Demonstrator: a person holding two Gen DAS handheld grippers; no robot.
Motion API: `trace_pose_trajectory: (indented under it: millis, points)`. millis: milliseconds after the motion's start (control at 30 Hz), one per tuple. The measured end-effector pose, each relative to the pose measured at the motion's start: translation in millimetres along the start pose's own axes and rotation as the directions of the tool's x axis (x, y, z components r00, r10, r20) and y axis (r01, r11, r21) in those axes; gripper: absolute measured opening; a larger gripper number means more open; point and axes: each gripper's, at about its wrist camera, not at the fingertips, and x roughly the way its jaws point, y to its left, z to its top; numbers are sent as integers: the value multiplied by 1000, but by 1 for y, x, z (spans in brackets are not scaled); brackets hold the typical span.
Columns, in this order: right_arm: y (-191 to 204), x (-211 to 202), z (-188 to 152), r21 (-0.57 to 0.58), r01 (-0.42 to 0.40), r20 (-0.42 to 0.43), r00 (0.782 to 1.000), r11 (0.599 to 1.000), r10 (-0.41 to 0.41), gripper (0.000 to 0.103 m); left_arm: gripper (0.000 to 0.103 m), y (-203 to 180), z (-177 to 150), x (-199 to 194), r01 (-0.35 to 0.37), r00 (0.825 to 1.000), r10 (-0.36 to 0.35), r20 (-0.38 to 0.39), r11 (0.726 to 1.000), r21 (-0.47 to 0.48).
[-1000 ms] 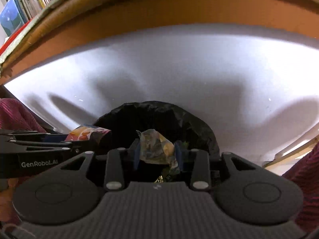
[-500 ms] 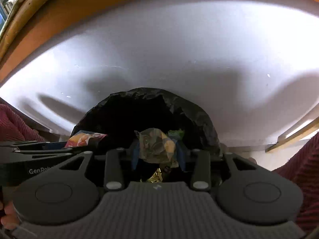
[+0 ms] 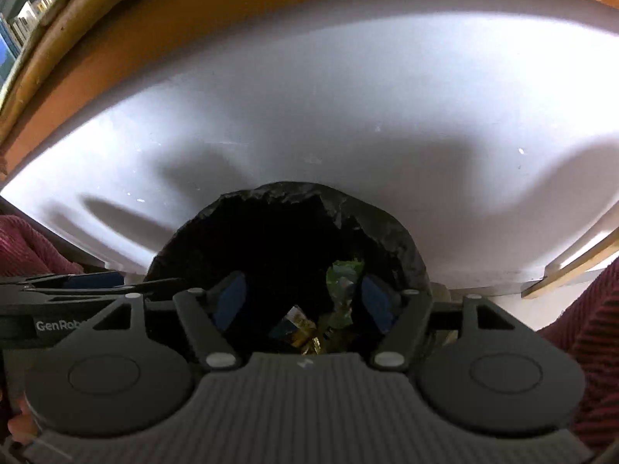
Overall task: Collect trash
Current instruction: 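Open the right tool above the bin while the left tool opens too, then grasp a small foil scrap with the left tool while the right grasps white paper and green wrapper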
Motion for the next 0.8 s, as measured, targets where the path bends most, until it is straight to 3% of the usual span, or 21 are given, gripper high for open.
trace_pose_trajectory:
  millis: [167, 300, 533, 600, 700, 800]
  points:
    - [9, -29, 10, -35, -47, 62, 997, 998, 49, 80, 84, -2, 5, -33, -20, 996, 16, 85, 999, 46]
    - [23, -69, 24, -141, -83, 145, 984, 987, 103, 83, 89, -5, 14, -75, -10, 979, -8, 204, 996, 90]
    - [32, -122, 54, -208, -107, 314, 934, 972, 170, 85, 94, -5, 25, -139, 21, 926, -61, 374, 994, 109]
    - [33, -133, 66, -216, -96, 367, 914, 972, 172, 85, 95, -3, 31, -153, 24, 901, -65, 428, 994, 102]
    - [32, -140, 84, -215, -39, 437, 890, 976, 132, 84, 96, -3, 45, -165, 7, 862, -54, 504, 995, 96]
    - [31, -140, 105, -193, 9, 485, 870, 981, 88, 79, 96, -3, 67, -161, -12, 840, -31, 542, 997, 77]
